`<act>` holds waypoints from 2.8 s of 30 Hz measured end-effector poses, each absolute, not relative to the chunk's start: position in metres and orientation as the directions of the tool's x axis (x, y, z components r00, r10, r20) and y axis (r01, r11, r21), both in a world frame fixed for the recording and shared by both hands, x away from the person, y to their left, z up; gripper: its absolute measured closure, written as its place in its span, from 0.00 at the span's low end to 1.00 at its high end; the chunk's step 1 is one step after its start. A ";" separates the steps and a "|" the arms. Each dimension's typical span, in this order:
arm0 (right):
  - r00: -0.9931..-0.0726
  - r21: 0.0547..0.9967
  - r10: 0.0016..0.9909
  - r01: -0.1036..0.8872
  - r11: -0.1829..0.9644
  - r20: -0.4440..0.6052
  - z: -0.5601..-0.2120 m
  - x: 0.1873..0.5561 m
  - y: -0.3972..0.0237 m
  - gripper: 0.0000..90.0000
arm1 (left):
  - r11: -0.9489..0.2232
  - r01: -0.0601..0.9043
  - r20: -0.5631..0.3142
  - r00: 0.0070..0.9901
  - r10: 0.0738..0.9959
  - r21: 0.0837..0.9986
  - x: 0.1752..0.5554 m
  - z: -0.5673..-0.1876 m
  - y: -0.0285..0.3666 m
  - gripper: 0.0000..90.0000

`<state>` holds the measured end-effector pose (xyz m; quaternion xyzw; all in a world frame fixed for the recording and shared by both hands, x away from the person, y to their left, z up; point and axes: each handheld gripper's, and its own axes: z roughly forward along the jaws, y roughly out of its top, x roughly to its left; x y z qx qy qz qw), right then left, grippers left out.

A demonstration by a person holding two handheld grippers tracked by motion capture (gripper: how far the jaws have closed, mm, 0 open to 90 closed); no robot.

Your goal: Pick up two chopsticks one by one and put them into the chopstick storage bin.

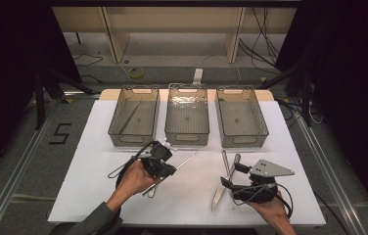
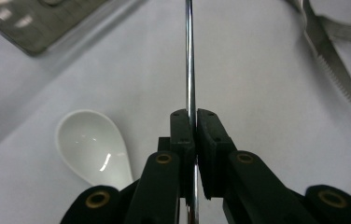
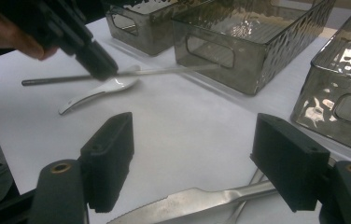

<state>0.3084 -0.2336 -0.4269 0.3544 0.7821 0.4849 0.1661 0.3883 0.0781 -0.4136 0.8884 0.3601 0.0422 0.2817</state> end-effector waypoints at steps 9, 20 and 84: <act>-0.693 0.876 0.716 0.396 0.274 0.090 -0.427 0.309 -0.234 0.34 | -0.504 0.618 -0.125 0.698 0.705 0.604 0.405 -0.389 0.102 0.95; -0.690 0.879 0.718 0.397 0.265 0.095 -0.427 0.310 -0.236 0.33 | -0.376 0.635 -0.144 0.613 0.776 0.675 0.435 -0.368 0.139 0.95; -0.693 0.876 0.712 0.406 0.261 0.110 -0.429 0.310 -0.237 0.33 | -0.141 0.657 -0.117 0.332 0.936 0.740 0.562 -0.387 0.210 0.95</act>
